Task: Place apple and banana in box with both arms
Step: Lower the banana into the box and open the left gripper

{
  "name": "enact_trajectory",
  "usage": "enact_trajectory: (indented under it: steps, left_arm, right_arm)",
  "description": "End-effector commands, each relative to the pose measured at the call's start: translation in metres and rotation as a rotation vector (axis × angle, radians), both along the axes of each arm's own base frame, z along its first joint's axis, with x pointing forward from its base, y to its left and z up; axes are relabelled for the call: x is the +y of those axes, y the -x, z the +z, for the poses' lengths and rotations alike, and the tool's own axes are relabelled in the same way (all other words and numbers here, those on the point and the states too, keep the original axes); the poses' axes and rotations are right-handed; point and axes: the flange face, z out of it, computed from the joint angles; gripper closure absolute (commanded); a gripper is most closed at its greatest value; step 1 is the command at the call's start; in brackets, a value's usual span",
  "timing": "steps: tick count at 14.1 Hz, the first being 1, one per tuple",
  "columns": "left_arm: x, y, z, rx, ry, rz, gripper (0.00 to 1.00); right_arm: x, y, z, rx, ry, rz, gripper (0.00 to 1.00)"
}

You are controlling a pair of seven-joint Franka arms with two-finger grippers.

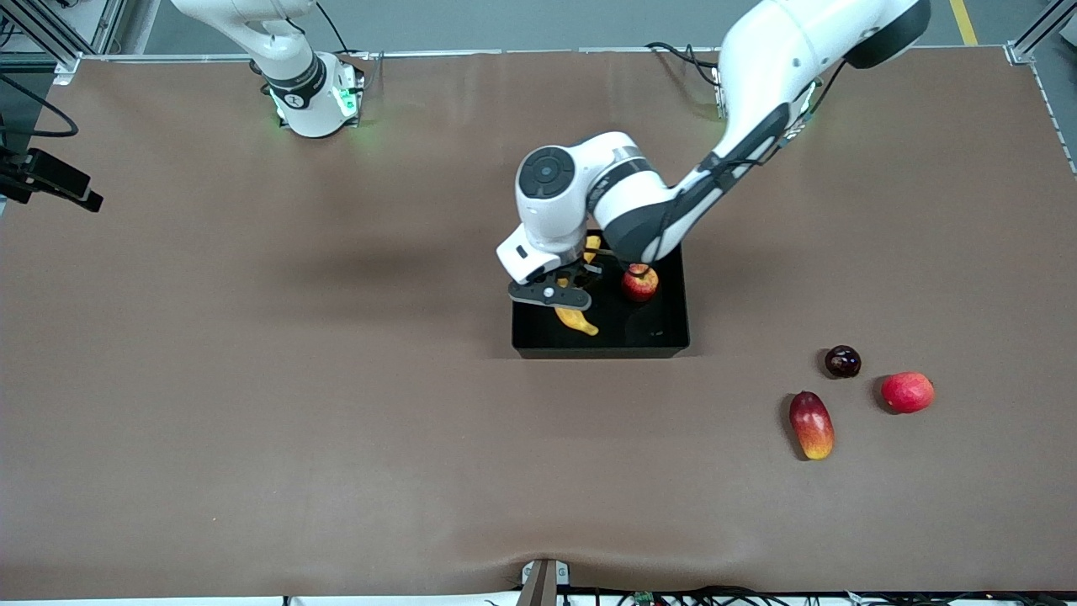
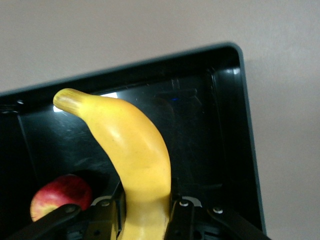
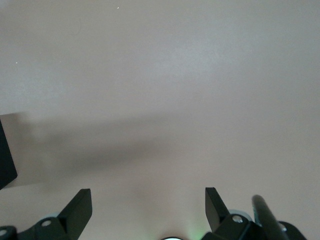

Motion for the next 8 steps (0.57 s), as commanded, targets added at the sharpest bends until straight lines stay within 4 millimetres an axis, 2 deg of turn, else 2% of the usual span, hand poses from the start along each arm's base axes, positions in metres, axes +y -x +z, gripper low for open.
enact_trajectory:
  steps: [1,4,8]
  left_arm:
    - [-0.019,0.010,-0.018,0.008,0.006,0.008,1.00]
    - [-0.021,0.007,-0.040,0.010,0.024,0.008,1.00]
    - [-0.028,0.016,-0.085,0.011,0.007,-0.002,1.00]
  right_arm:
    - [-0.004,0.004,0.001,0.001,-0.008,-0.002,0.00]
    - [-0.004,0.004,0.001,0.001,-0.008,-0.002,0.00]
    - [-0.005,0.004,0.001,0.003,-0.008,-0.002,0.00]
